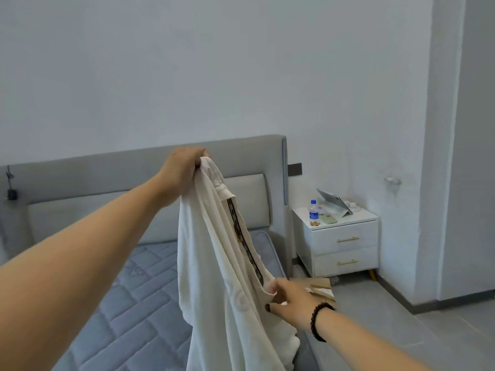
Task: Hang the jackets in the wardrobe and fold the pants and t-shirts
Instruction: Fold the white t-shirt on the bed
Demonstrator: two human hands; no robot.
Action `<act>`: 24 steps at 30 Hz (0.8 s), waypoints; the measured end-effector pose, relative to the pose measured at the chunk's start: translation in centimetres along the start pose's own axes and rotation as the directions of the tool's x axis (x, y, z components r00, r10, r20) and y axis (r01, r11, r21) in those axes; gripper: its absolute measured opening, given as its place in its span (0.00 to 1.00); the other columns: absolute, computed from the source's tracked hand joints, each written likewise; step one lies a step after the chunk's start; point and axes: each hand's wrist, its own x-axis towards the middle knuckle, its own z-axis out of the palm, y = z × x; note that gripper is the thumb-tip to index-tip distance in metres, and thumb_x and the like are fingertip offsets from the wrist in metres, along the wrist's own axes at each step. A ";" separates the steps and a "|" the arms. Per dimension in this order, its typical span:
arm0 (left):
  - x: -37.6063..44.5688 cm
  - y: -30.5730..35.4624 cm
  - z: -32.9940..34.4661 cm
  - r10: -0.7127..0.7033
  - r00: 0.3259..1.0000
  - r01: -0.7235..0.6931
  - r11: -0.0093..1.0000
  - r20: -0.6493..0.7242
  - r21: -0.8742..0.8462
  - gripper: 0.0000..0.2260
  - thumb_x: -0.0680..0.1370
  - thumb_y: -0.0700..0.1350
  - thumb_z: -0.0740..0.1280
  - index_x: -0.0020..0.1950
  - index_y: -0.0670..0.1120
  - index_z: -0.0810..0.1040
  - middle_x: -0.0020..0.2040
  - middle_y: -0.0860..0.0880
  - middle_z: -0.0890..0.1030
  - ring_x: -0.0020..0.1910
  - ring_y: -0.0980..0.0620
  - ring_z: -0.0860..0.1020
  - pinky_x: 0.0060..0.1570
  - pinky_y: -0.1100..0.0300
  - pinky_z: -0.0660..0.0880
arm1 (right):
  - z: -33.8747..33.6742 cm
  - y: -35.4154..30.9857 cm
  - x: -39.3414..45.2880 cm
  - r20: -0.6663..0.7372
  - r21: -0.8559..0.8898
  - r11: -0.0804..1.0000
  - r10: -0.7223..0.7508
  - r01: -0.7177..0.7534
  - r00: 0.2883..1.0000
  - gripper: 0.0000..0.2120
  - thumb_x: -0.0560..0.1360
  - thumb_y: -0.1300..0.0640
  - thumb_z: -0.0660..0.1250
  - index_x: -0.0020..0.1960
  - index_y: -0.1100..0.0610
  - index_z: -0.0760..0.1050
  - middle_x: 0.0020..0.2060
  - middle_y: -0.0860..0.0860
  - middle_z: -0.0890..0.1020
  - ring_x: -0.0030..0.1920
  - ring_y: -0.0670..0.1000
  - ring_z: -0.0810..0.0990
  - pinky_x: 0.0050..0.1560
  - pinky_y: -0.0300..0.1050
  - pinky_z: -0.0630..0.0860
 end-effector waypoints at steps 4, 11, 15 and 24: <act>0.3 1.1 -3.8 -0.008 0.994 0.016 0.998 -0.111 0.067 0.06 0.66 0.40 0.55 0.31 0.44 0.70 0.26 0.52 0.70 0.26 0.56 0.67 0.26 0.64 0.64 | -1.4 -1.0 0.3 -0.189 0.017 0.998 -0.059 0.063 0.980 0.09 0.70 0.63 0.67 0.40 0.49 0.75 0.32 0.46 0.82 0.37 0.42 0.80 0.49 0.42 0.78; 0.9 1.9 -8.9 0.015 0.990 0.010 0.984 -0.138 0.180 0.14 0.76 0.32 0.54 0.39 0.44 0.76 0.37 0.49 0.76 0.37 0.54 0.72 0.37 0.61 0.67 | -9.5 -7.2 1.3 -0.289 -0.070 0.997 -0.041 0.022 0.957 0.11 0.71 0.54 0.69 0.33 0.54 0.70 0.31 0.49 0.74 0.32 0.48 0.72 0.32 0.38 0.68; 1.0 2.6 -9.9 0.047 0.986 -0.020 0.986 -0.158 0.168 0.14 0.77 0.31 0.56 0.39 0.45 0.76 0.37 0.50 0.76 0.38 0.54 0.72 0.37 0.62 0.66 | -13.0 -10.7 2.9 -0.381 0.378 0.926 0.133 0.023 0.915 0.06 0.75 0.63 0.60 0.40 0.60 0.73 0.31 0.53 0.72 0.32 0.52 0.70 0.34 0.41 0.67; 0.0 5.4 -15.7 0.165 0.967 -0.088 0.932 -0.195 0.350 0.02 0.72 0.45 0.74 0.40 0.48 0.85 0.40 0.48 0.85 0.40 0.53 0.80 0.44 0.59 0.74 | -22.3 -16.9 -3.1 -0.365 0.285 0.876 -0.275 0.388 0.889 0.14 0.73 0.73 0.64 0.54 0.61 0.78 0.43 0.52 0.82 0.39 0.46 0.80 0.36 0.34 0.74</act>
